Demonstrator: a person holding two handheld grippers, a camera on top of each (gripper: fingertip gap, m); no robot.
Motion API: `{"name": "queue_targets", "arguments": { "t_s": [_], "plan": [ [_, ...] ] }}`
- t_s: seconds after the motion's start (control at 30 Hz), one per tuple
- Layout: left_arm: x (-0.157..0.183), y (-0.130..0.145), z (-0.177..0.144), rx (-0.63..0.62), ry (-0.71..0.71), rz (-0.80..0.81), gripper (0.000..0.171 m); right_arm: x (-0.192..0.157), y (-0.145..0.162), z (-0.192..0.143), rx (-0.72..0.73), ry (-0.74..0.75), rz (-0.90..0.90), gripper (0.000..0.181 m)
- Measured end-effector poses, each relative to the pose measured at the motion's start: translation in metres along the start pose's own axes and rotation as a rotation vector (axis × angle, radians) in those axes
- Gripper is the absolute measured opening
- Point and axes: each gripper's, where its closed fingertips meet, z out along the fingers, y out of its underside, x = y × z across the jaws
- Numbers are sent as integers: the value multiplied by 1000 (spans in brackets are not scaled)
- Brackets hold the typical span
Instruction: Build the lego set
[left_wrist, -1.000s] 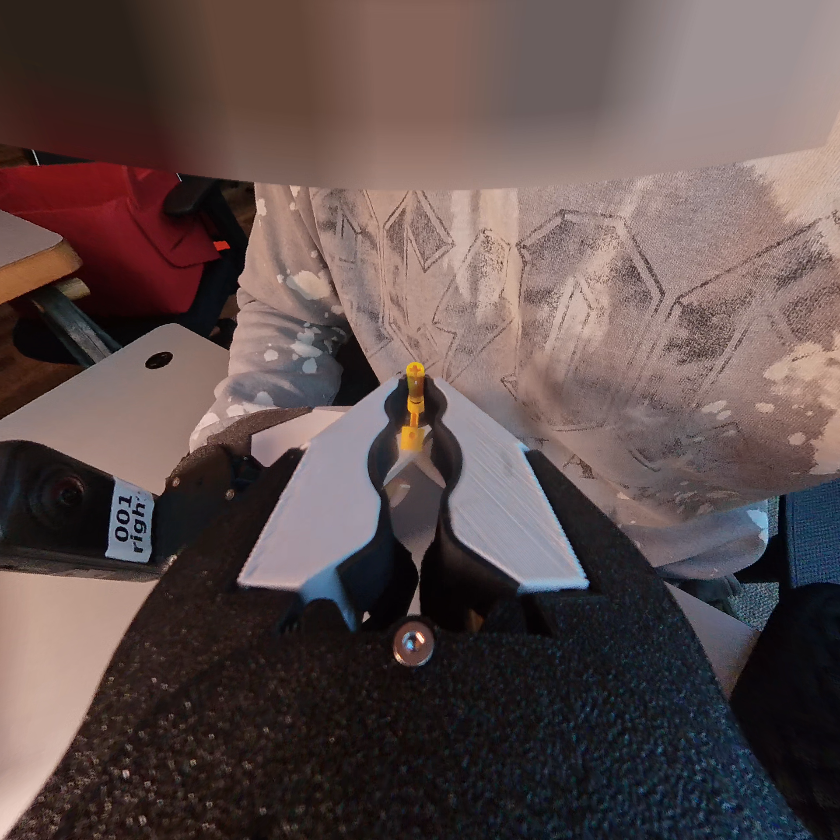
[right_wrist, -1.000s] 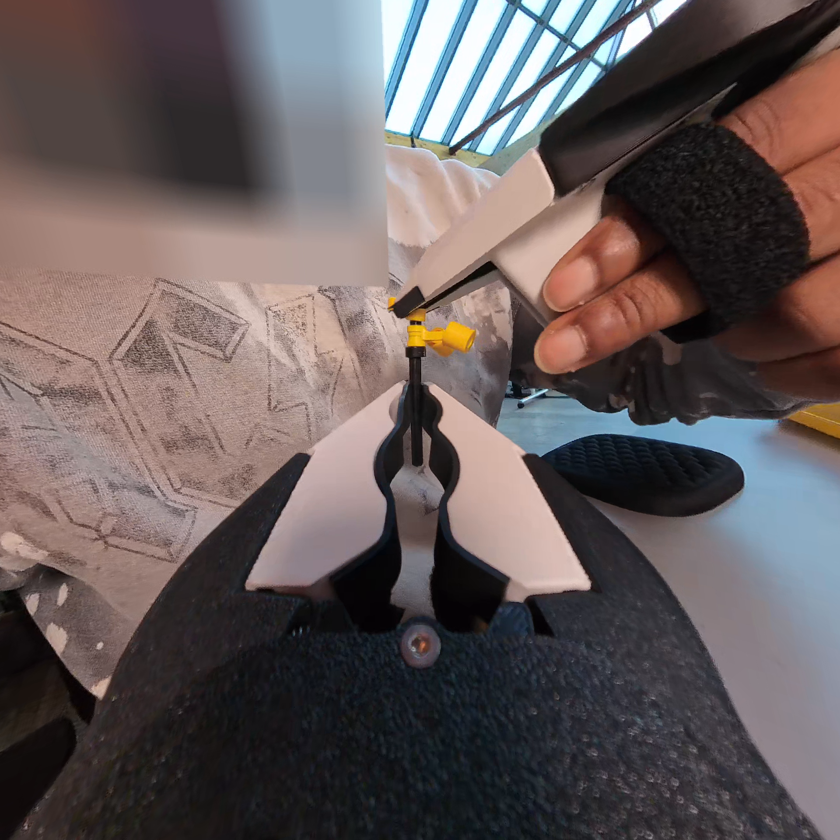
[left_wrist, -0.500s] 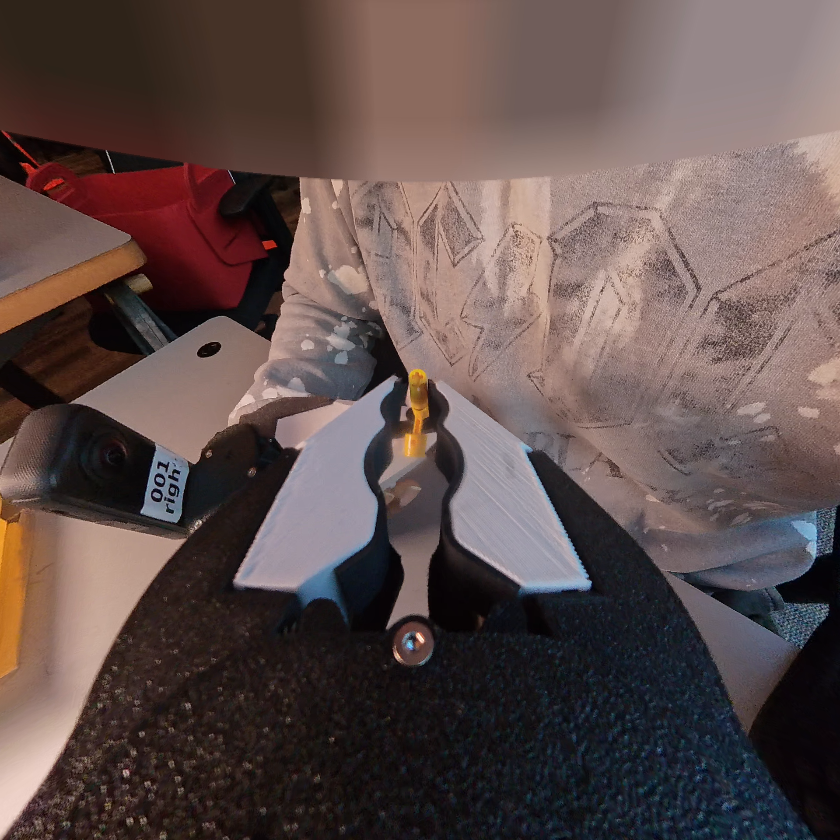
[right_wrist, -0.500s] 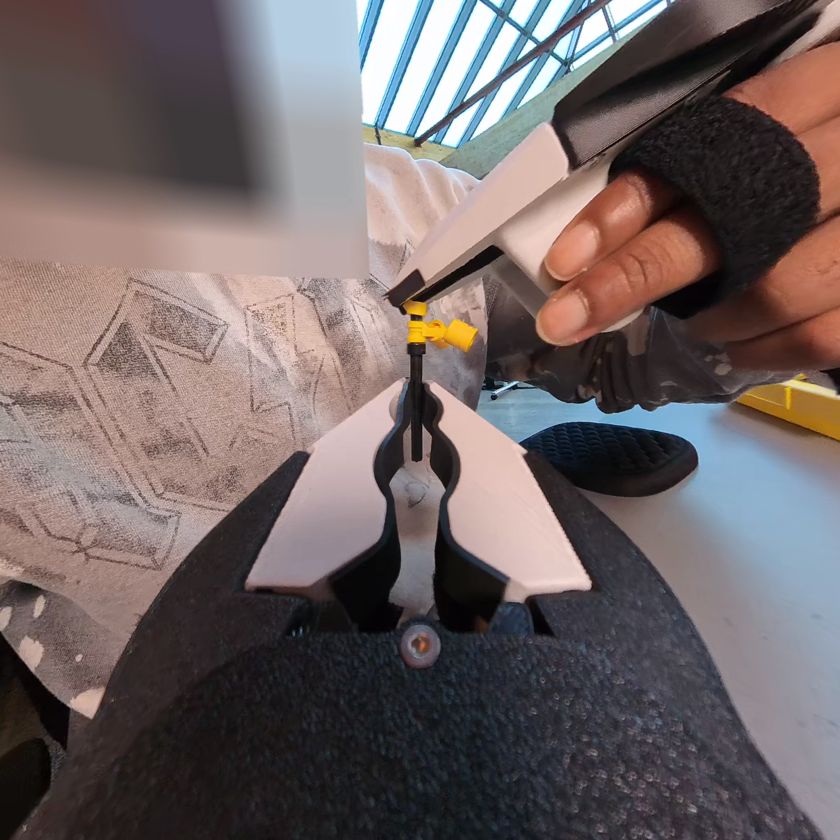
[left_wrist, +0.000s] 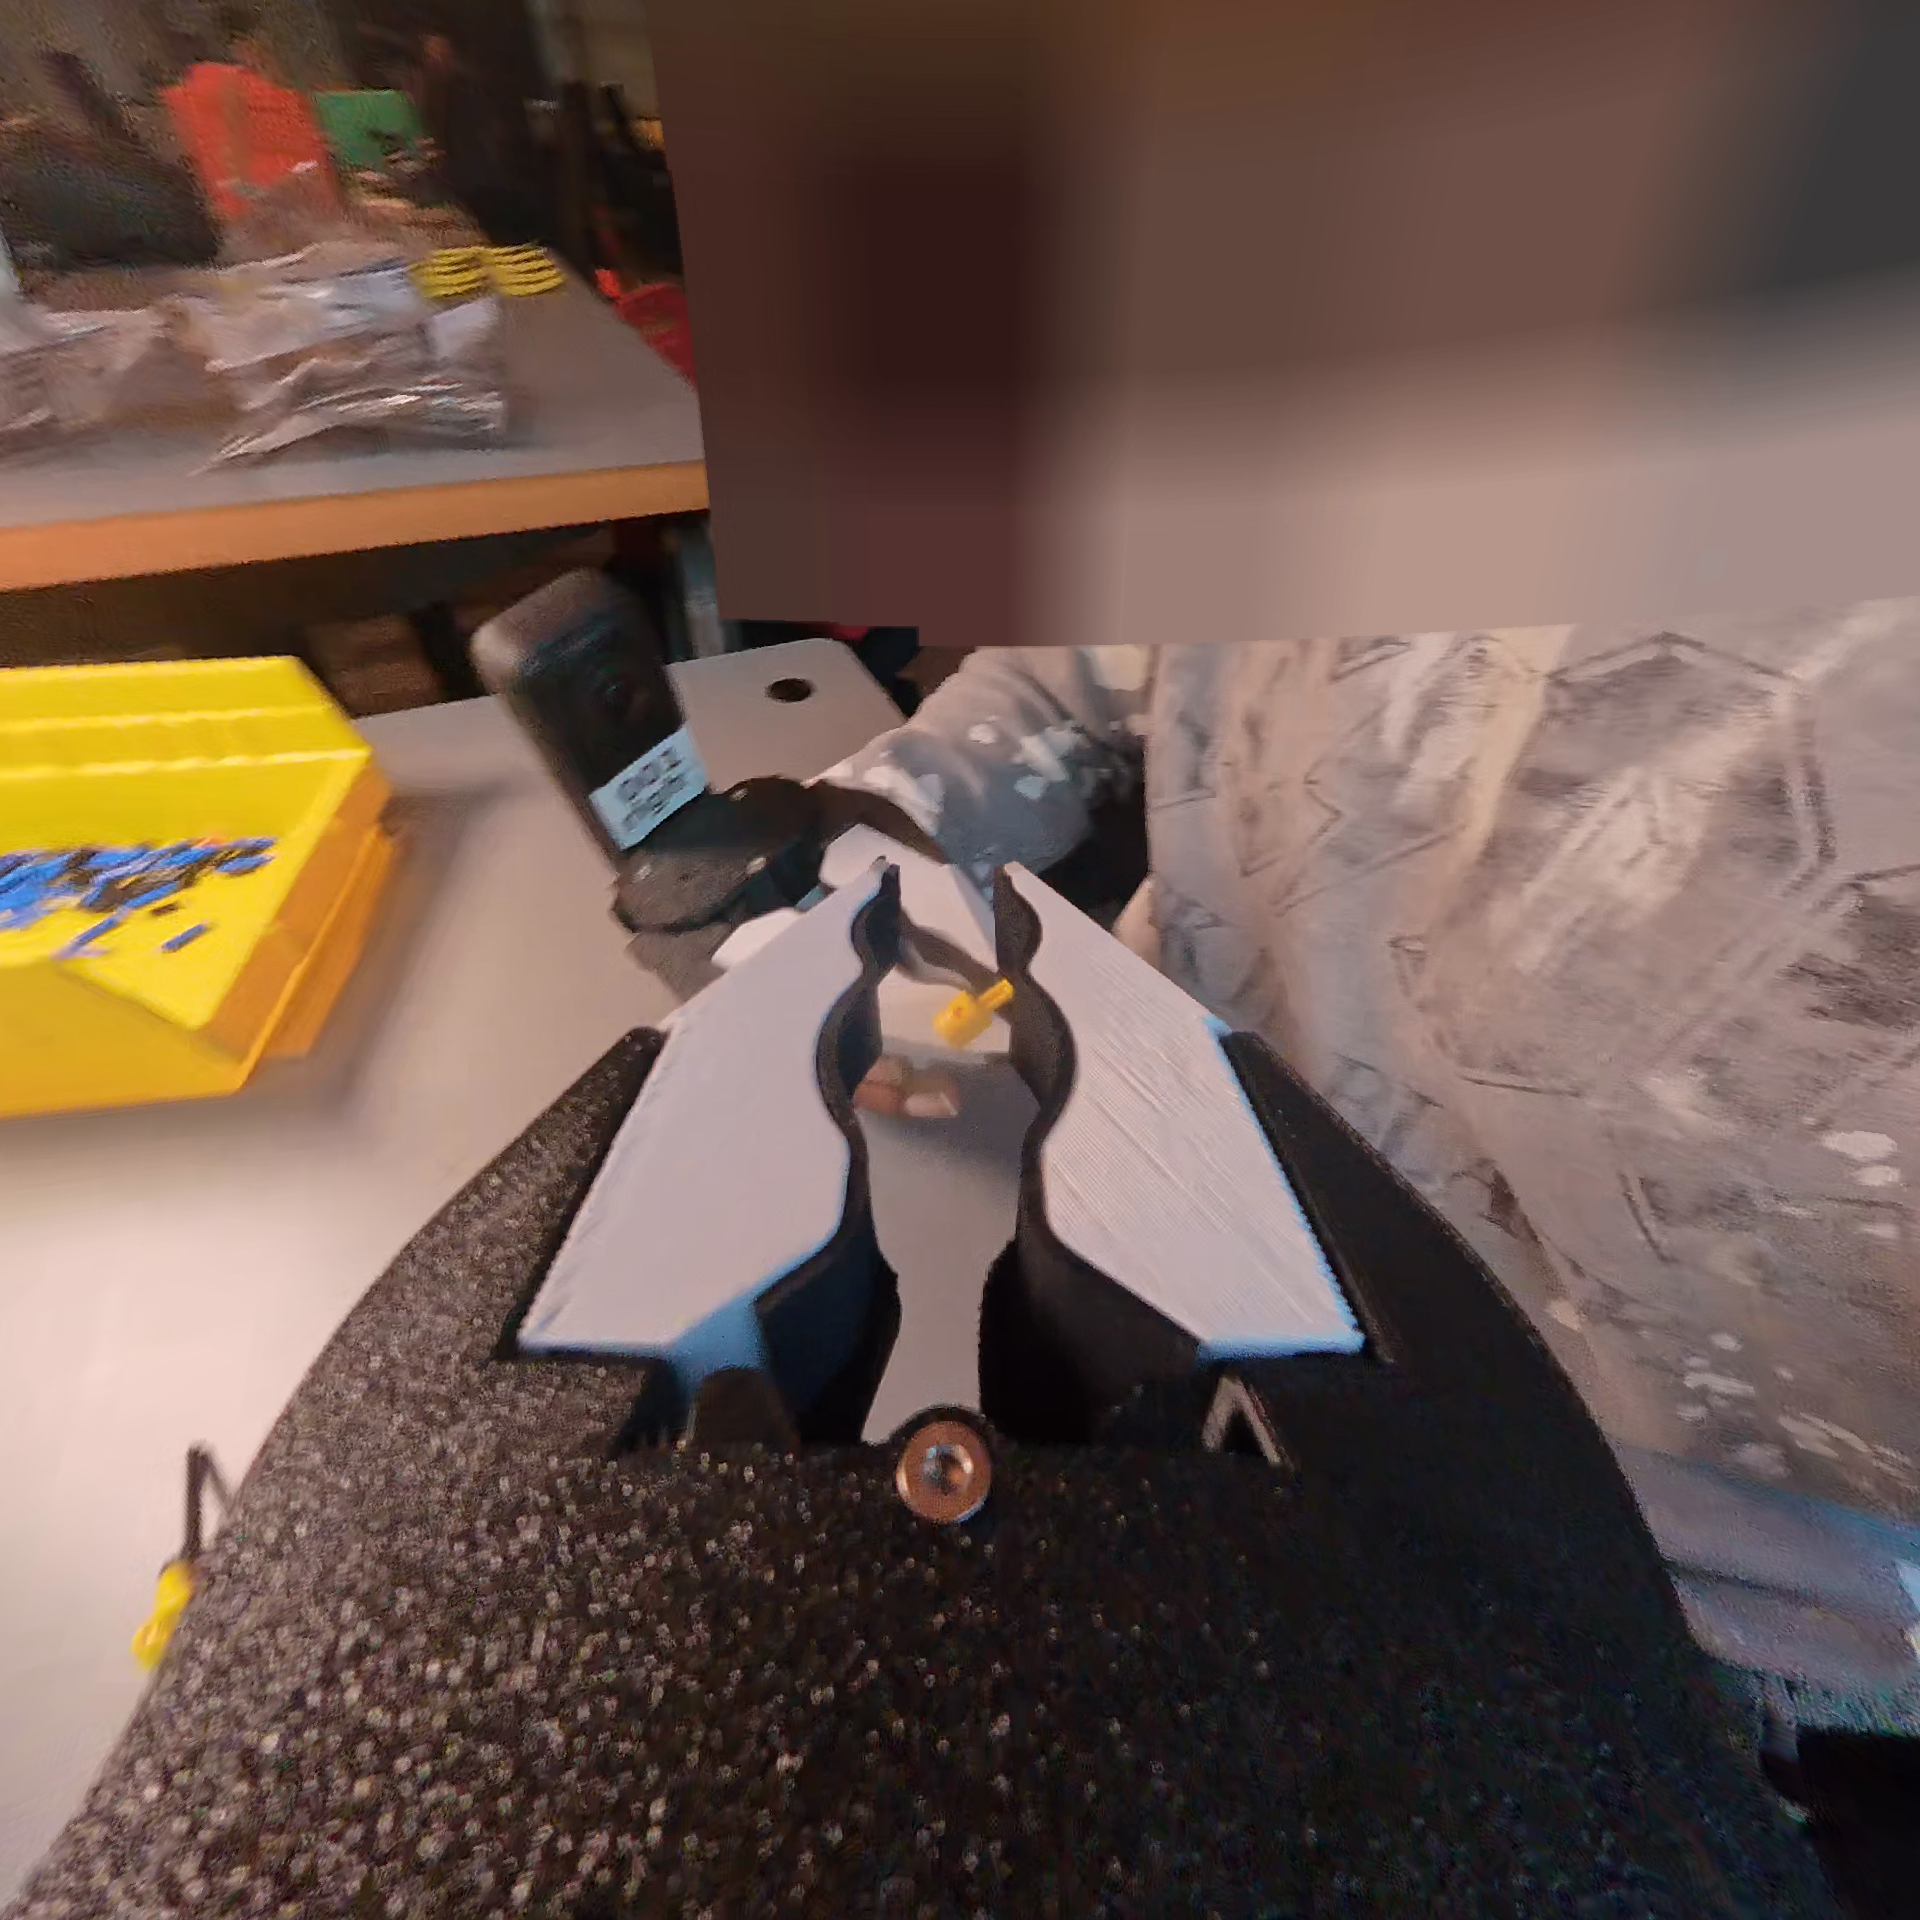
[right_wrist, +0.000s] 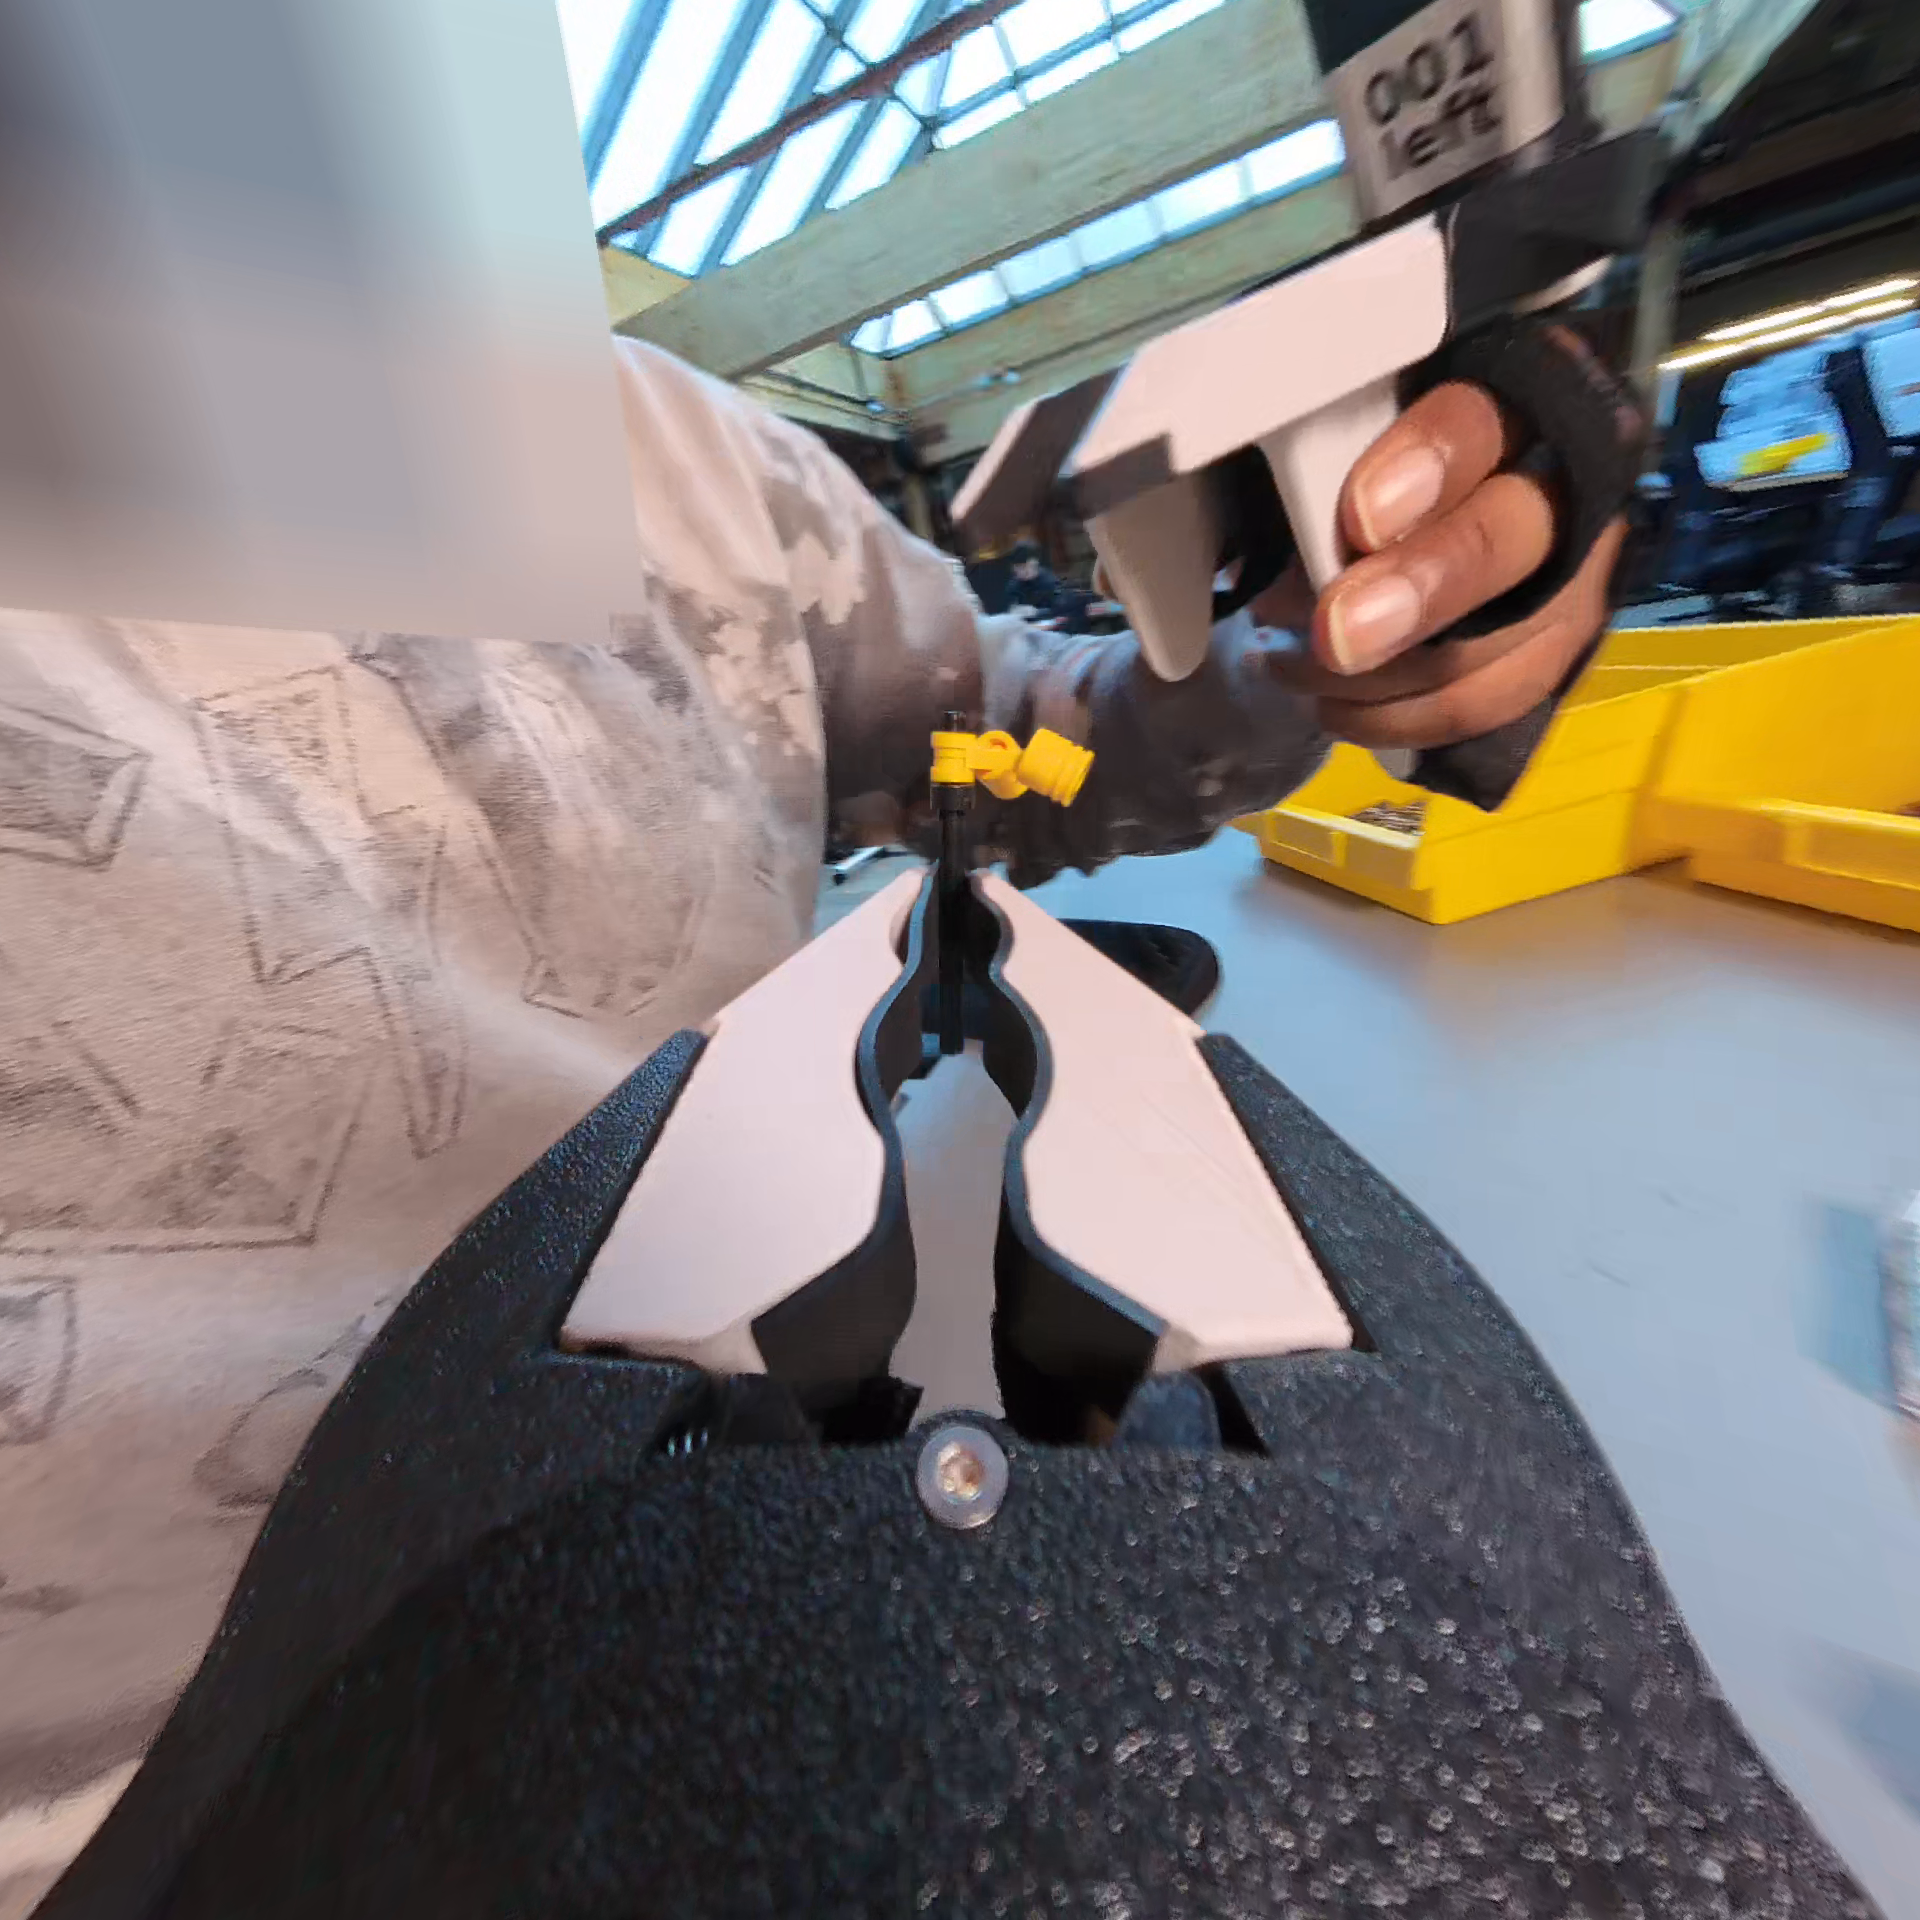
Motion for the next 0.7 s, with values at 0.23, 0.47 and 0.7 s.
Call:
{"name": "queue_targets", "arguments": {
  "t_s": [0.23,0.47,0.7],
  "plan": [
    [-31,31,-52,88,-397,-138,18,29,-8,-20,36,150,6,2],
    [7,97,-11,-95,-390,-235,18,44,-14,-34,74,228,18,2],
    [29,162,66,-348,-307,-274,19,53,-19,-48,79,284,-3,3]
  ]
}}
